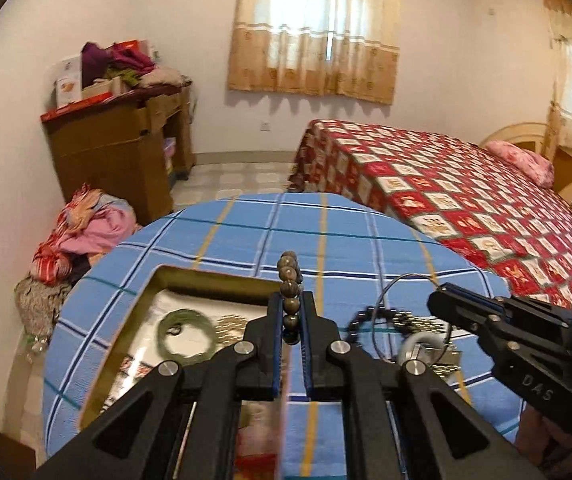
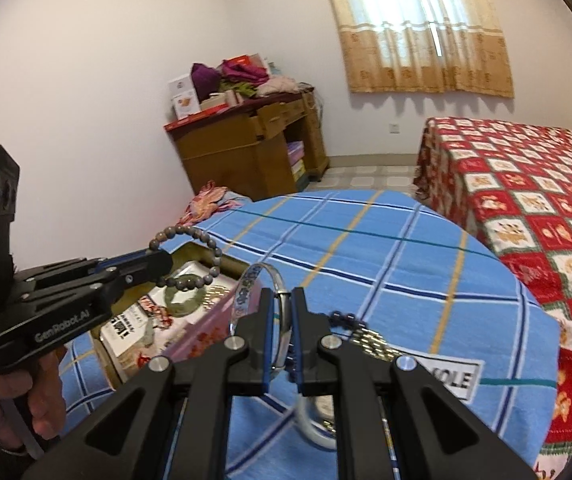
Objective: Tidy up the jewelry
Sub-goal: 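Lower the bead bracelet and silver bangle into the pink tin and open both tools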
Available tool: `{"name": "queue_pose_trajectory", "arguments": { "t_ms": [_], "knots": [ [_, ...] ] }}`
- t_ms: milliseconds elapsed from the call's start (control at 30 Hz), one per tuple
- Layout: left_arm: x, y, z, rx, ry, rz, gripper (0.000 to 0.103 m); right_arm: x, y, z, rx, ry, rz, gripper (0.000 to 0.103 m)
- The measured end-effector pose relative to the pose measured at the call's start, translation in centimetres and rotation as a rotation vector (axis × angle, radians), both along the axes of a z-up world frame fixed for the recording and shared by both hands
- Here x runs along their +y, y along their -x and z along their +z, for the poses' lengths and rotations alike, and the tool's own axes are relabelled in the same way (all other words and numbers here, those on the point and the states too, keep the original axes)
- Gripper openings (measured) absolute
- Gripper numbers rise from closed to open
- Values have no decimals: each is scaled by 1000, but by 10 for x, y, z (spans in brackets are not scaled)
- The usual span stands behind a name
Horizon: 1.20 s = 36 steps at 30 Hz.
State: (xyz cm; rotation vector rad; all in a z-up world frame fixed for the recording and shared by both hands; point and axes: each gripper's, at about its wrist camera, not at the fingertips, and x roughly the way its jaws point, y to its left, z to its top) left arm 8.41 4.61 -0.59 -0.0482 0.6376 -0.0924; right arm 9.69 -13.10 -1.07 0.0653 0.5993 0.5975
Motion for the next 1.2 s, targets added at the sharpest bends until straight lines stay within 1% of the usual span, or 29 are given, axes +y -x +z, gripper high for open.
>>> {"name": "queue_pose_trajectory", "arguments": {
  "t_ms": [100,167,467,733,1200],
  "knots": [
    [16,1,-2,4,-4,46,7,14,-3,5,-3,5,35,11],
    [25,1,-4,2,-29,83,7,23,-6,7,-4,10,59,11],
    [51,1,-11,29,-25,146,7,64,-21,5,14,35,147,11],
    [65,0,-19,49,-24,181,7,89,-27,-1,23,71,188,11],
    [75,-6,-38,99,-14,197,7,107,-33,-33,91,128,221,11]
  ]
}}
